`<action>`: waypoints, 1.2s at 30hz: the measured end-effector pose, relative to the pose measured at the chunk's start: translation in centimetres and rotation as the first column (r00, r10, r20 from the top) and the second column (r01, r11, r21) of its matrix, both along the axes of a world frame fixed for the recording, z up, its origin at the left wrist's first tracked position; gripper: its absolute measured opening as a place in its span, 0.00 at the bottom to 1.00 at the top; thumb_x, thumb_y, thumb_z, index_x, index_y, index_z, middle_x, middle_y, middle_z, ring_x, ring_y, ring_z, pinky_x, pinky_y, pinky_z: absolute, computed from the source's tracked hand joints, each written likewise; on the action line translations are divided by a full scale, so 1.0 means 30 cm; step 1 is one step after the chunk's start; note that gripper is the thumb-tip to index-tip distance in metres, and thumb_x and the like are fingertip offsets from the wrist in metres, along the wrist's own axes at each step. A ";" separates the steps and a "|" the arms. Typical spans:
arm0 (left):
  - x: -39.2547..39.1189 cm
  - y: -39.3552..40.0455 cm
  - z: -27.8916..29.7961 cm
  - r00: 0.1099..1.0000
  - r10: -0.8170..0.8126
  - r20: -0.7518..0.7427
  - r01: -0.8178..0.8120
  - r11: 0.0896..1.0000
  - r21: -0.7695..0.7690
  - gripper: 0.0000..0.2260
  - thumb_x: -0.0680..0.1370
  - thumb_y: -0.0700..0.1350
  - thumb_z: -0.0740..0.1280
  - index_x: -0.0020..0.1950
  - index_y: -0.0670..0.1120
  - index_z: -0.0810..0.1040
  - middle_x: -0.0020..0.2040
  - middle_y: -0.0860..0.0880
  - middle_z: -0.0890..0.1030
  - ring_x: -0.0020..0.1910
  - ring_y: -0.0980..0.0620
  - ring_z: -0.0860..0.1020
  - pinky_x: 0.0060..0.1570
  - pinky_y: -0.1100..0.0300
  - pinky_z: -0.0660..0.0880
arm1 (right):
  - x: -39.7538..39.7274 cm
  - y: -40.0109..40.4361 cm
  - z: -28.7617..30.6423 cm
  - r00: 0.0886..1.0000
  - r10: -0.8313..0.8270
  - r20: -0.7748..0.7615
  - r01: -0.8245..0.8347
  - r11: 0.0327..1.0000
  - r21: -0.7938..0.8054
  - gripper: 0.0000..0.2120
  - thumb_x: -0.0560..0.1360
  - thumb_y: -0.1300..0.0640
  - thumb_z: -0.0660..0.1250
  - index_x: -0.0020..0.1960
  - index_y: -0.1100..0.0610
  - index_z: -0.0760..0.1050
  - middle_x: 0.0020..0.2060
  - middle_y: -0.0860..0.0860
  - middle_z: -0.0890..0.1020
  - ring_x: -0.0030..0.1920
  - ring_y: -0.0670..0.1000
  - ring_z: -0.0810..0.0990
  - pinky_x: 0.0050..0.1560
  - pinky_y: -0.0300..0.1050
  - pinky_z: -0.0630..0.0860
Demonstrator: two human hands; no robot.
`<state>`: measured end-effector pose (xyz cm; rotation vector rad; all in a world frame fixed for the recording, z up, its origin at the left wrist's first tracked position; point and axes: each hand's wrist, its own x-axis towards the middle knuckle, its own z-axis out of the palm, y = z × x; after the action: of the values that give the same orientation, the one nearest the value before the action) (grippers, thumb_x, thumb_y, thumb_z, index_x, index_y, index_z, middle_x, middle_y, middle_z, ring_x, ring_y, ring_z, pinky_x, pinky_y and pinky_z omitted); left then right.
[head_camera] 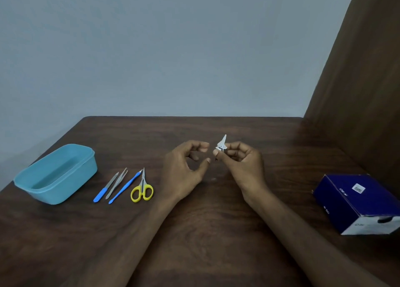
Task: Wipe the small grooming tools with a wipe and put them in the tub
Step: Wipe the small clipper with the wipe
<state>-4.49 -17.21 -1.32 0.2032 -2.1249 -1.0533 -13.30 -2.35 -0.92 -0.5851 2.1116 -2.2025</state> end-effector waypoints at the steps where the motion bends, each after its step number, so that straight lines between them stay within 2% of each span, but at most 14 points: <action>1: 0.004 0.005 -0.001 1.000 0.015 0.026 -0.013 0.998 -0.061 0.14 0.73 0.49 0.80 0.56 0.58 0.84 0.50 0.63 0.86 0.46 0.58 0.83 0.41 0.64 0.77 | 0.004 0.000 -0.001 0.999 0.030 0.043 -0.029 0.999 -0.033 0.10 0.71 0.58 0.83 0.49 0.58 0.85 0.43 0.54 0.89 0.45 0.54 0.88 0.50 0.49 0.82; 4: 0.019 0.022 0.007 0.992 0.110 0.065 -0.097 0.978 -0.184 0.13 0.71 0.60 0.79 0.53 0.62 0.83 0.48 0.68 0.84 0.46 0.65 0.83 0.41 0.58 0.81 | 0.021 -0.005 0.007 0.986 0.115 0.123 -0.104 0.990 -0.092 0.10 0.71 0.62 0.82 0.48 0.61 0.84 0.44 0.56 0.89 0.39 0.49 0.85 0.42 0.39 0.79; 6: 0.027 0.029 0.013 0.984 0.173 0.036 -0.162 0.966 -0.202 0.10 0.73 0.61 0.78 0.51 0.61 0.84 0.44 0.68 0.85 0.44 0.67 0.83 0.40 0.56 0.82 | 0.028 -0.010 0.015 0.984 0.128 0.123 -0.120 0.990 -0.075 0.08 0.71 0.63 0.81 0.47 0.60 0.84 0.42 0.54 0.89 0.40 0.44 0.85 0.39 0.33 0.77; 9: 0.031 0.036 0.012 0.974 0.226 0.016 -0.217 0.951 -0.220 0.09 0.74 0.62 0.75 0.49 0.60 0.85 0.40 0.64 0.86 0.40 0.66 0.83 0.38 0.56 0.83 | 0.032 -0.010 0.019 0.980 0.143 0.137 -0.134 0.988 -0.071 0.09 0.72 0.64 0.81 0.49 0.63 0.83 0.43 0.54 0.89 0.39 0.40 0.84 0.38 0.29 0.75; 15: 0.044 0.057 0.023 0.965 0.258 0.051 -0.235 0.934 -0.270 0.11 0.74 0.63 0.75 0.51 0.60 0.83 0.42 0.63 0.86 0.38 0.64 0.84 0.37 0.55 0.82 | 0.048 -0.011 0.032 0.971 0.169 0.168 -0.152 0.982 -0.109 0.08 0.72 0.65 0.80 0.45 0.60 0.81 0.43 0.54 0.88 0.37 0.38 0.83 0.38 0.29 0.74; 19: 0.045 0.064 0.025 0.958 0.283 0.041 -0.263 0.928 -0.263 0.08 0.75 0.59 0.75 0.49 0.59 0.82 0.38 0.63 0.85 0.35 0.64 0.83 0.35 0.55 0.82 | 0.059 -0.018 0.039 0.963 0.204 0.175 -0.183 0.975 -0.127 0.10 0.73 0.65 0.79 0.40 0.55 0.79 0.45 0.54 0.88 0.38 0.37 0.83 0.37 0.28 0.73; 24: 0.046 0.072 0.030 0.955 0.295 0.027 -0.277 0.921 -0.273 0.08 0.74 0.58 0.75 0.50 0.60 0.79 0.38 0.64 0.84 0.37 0.63 0.83 0.33 0.62 0.73 | 0.060 -0.014 0.053 0.958 0.212 0.190 -0.187 0.972 -0.145 0.10 0.73 0.63 0.79 0.40 0.56 0.79 0.43 0.51 0.88 0.37 0.36 0.82 0.36 0.27 0.73; 32: 0.042 0.058 0.020 0.947 0.319 0.022 -0.298 0.904 -0.306 0.09 0.75 0.61 0.75 0.50 0.60 0.81 0.37 0.62 0.85 0.35 0.61 0.83 0.33 0.59 0.77 | 0.062 -0.017 0.052 0.959 0.205 0.198 -0.182 0.975 -0.128 0.09 0.73 0.63 0.79 0.41 0.57 0.79 0.41 0.50 0.87 0.37 0.36 0.82 0.36 0.27 0.73; 36: 0.040 0.048 0.011 0.953 0.304 0.004 -0.286 0.899 -0.332 0.09 0.76 0.62 0.74 0.52 0.60 0.82 0.35 0.59 0.84 0.35 0.59 0.82 0.32 0.56 0.78 | 0.051 -0.011 0.059 0.946 0.201 0.255 -0.180 0.978 -0.105 0.06 0.72 0.57 0.81 0.44 0.53 0.84 0.42 0.47 0.88 0.39 0.42 0.80 0.40 0.38 0.72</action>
<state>-3.31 -15.76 -0.97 0.3836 -2.1961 -0.5133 -11.78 -2.69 0.85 -0.4477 1.7647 -2.1311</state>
